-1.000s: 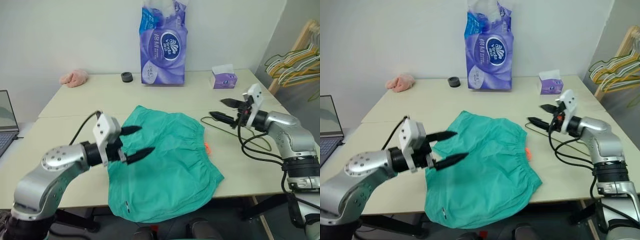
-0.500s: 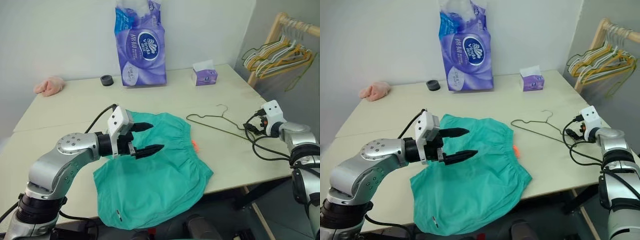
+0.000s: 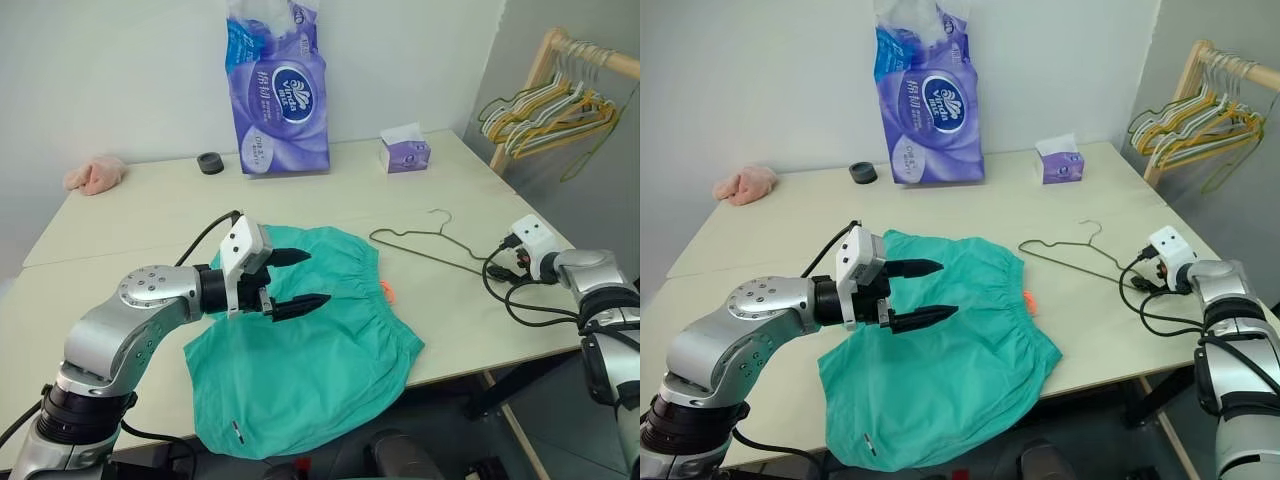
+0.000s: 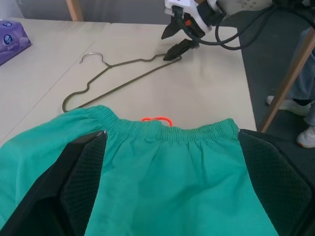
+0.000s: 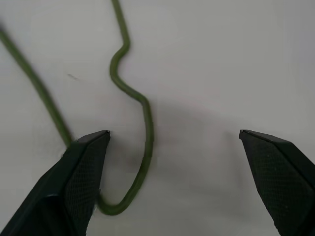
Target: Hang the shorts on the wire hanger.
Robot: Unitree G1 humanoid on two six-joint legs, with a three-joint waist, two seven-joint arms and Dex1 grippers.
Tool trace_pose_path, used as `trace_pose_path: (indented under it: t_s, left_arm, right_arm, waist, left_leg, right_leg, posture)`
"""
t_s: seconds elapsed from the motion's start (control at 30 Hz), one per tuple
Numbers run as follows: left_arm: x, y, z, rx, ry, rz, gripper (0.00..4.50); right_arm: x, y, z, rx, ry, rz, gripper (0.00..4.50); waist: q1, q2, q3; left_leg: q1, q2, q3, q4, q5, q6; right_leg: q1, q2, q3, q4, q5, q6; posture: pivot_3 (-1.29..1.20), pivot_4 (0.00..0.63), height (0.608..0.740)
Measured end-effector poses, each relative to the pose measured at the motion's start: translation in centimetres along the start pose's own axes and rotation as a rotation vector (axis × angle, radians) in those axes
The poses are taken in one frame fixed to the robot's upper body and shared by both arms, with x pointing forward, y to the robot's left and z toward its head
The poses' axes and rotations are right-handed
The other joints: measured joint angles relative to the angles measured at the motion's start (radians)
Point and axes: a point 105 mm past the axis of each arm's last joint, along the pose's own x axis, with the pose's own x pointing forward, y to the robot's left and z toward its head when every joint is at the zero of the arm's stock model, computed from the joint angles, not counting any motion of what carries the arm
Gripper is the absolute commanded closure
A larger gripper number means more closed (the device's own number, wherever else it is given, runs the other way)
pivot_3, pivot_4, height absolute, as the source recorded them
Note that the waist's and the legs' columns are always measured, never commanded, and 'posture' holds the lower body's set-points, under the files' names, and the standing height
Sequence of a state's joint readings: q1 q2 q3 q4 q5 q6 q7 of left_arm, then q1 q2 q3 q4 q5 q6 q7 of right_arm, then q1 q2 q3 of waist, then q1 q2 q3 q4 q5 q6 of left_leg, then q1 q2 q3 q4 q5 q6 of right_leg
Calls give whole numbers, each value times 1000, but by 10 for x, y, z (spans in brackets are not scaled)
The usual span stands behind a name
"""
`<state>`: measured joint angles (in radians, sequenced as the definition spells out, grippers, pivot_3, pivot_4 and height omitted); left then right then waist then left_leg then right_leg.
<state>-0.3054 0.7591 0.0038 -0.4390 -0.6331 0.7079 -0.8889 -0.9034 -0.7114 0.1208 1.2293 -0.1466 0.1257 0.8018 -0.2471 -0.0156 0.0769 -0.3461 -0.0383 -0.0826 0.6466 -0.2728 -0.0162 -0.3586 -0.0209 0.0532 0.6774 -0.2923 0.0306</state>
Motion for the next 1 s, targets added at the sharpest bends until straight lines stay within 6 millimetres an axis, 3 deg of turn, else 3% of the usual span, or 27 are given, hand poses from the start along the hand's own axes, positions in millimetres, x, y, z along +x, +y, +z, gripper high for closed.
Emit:
trace_pose_path:
  t_s: [0.2, 0.67, 1.0]
  left_arm:
    - [0, -1, 1, 12, -6, -10, 20]
    - [-2, -6, -8, -16, 10, -45, 20]
    - [-3, -7, -9, -20, 11, -48, 20]
  right_arm:
    - [-3, 18, -6, -30, 30, 163, 0]
    - [-11, 51, -2, 12, 52, 396, 0]
    - [14, 52, 17, 27, -18, 257, 0]
  waist:
    - [0, -6, -6]
    - [-1, -6, -6]
    - [-3, -10, -8]
  left_leg:
    - [1, 1, -6, 0, 0, 0]
    - [1, 1, -10, 0, 0, -1]
    - [1, 2, -10, 0, -1, -1]
  right_leg:
    - [4, 0, -7, -3, 0, 0]
    - [5, 0, -10, -4, 0, 1]
    - [5, 0, -9, -4, 0, 0]
  posture:
    - [-229, 33, 740]
    - [-218, 33, 740]
    - [-208, 35, 740]
